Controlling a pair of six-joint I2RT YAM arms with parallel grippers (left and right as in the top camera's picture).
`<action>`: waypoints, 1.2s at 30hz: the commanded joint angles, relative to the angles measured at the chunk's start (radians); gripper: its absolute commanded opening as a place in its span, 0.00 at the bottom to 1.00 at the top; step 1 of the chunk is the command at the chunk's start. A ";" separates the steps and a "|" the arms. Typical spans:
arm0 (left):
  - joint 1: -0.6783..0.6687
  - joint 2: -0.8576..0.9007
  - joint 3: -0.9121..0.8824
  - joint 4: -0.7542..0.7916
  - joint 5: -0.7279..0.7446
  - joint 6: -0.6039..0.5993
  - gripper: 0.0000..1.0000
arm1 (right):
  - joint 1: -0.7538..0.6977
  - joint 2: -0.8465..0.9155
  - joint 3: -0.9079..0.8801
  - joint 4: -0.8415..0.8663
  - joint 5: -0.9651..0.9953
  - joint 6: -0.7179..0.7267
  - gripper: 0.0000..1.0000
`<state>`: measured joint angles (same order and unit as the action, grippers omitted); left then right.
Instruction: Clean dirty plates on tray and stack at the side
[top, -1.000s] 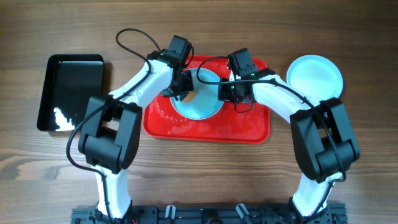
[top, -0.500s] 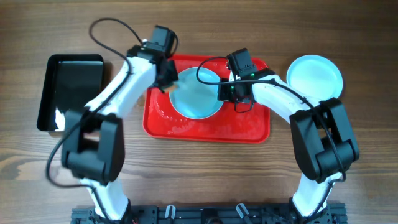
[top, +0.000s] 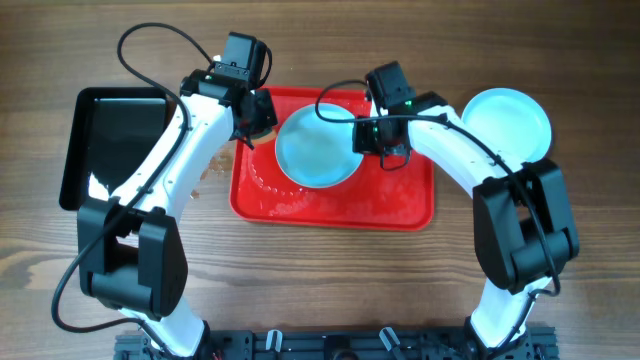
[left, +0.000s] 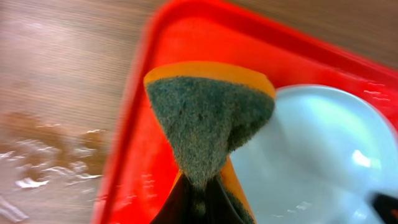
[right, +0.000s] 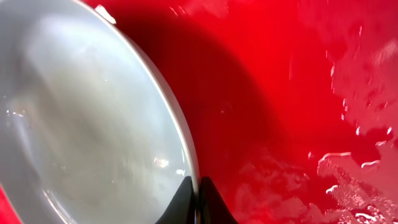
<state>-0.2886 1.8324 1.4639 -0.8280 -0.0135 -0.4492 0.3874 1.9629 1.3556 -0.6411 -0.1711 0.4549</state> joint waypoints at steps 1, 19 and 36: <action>-0.026 -0.001 -0.007 0.044 0.253 0.022 0.04 | 0.011 -0.022 0.016 -0.021 0.006 -0.007 0.04; -0.120 0.209 -0.007 0.080 0.248 -0.011 0.04 | 0.041 -0.015 -0.040 -0.010 0.024 0.055 0.04; -0.108 0.211 -0.003 0.052 -0.224 0.009 0.04 | 0.042 0.011 -0.040 -0.017 0.049 0.070 0.04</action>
<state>-0.4065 2.0365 1.4635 -0.7685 -0.0952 -0.4507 0.4294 1.9602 1.3235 -0.6548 -0.1528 0.5125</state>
